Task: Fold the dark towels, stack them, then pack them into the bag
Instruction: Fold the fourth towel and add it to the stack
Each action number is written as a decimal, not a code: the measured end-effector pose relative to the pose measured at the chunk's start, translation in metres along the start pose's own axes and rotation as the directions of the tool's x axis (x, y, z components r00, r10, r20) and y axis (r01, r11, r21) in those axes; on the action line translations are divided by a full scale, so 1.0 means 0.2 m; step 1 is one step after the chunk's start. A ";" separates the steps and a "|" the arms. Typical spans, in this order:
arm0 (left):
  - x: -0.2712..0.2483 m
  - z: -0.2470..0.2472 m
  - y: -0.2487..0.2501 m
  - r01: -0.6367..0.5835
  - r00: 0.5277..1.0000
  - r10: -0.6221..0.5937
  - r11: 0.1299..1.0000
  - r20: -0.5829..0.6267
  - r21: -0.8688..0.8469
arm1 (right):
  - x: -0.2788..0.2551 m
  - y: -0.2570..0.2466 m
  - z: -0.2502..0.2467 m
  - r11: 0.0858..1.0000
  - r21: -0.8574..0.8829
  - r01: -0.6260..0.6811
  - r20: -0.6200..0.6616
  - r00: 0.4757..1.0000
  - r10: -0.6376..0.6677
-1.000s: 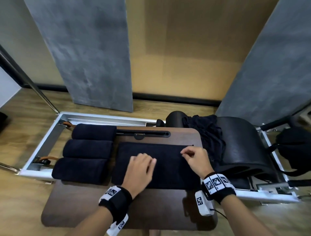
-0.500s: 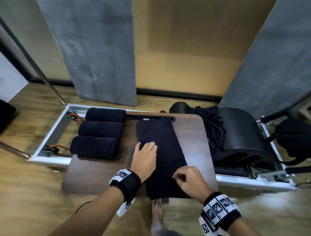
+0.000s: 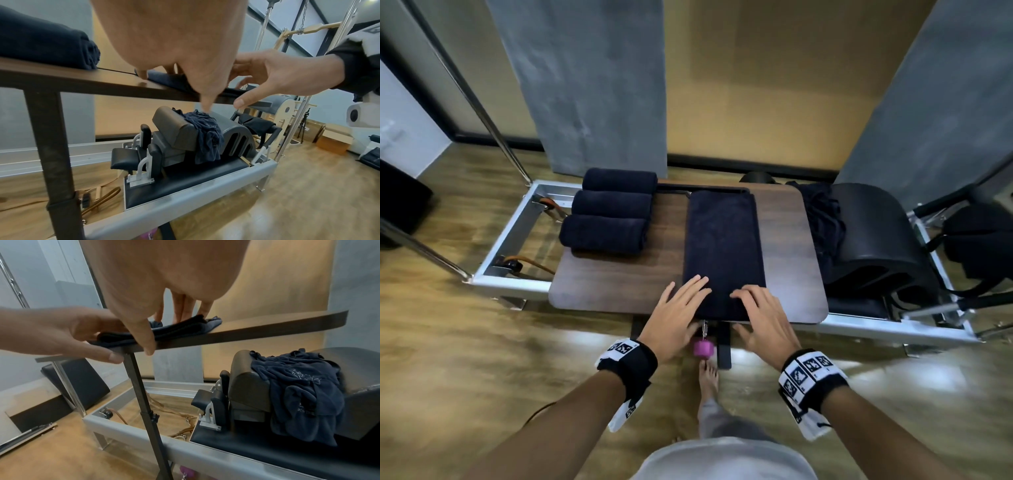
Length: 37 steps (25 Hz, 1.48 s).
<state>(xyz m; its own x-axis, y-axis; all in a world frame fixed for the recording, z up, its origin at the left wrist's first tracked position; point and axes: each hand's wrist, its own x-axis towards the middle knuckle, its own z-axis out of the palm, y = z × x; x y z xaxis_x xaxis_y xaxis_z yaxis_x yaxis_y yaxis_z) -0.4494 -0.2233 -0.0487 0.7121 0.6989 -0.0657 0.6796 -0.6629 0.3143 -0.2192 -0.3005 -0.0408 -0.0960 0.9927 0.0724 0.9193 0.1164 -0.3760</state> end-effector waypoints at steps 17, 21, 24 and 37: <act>0.03 -0.03 -0.08 0.207 0.910 -0.379 0.769 -0.171 -0.605 | 0.04 0.03 -0.05 0.977 0.169 -0.128 -0.006 0.991 0.131; 0.10 -0.06 -0.07 0.365 0.817 -0.575 0.581 -0.050 -0.727 | 0.10 0.08 -0.08 0.948 0.301 -0.105 -0.090 0.986 0.138; 0.13 -0.08 -0.06 0.469 0.769 -0.639 0.552 0.012 -0.689 | 0.12 0.07 -0.07 0.988 0.141 -0.071 -0.187 0.977 0.097; 0.15 -0.03 0.04 0.282 0.734 -0.555 0.773 -0.391 -0.569 | 0.28 0.05 -0.13 0.987 -0.152 -0.041 0.104 0.993 0.058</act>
<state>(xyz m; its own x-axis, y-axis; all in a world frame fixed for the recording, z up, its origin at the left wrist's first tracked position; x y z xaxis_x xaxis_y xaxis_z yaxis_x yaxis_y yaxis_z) -0.4241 -0.2056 -0.0421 0.0761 0.9861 0.1477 0.6255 -0.1626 0.7631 -0.2046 -0.2454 -0.0161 -0.0819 0.9956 -0.0457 0.9699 0.0691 -0.2334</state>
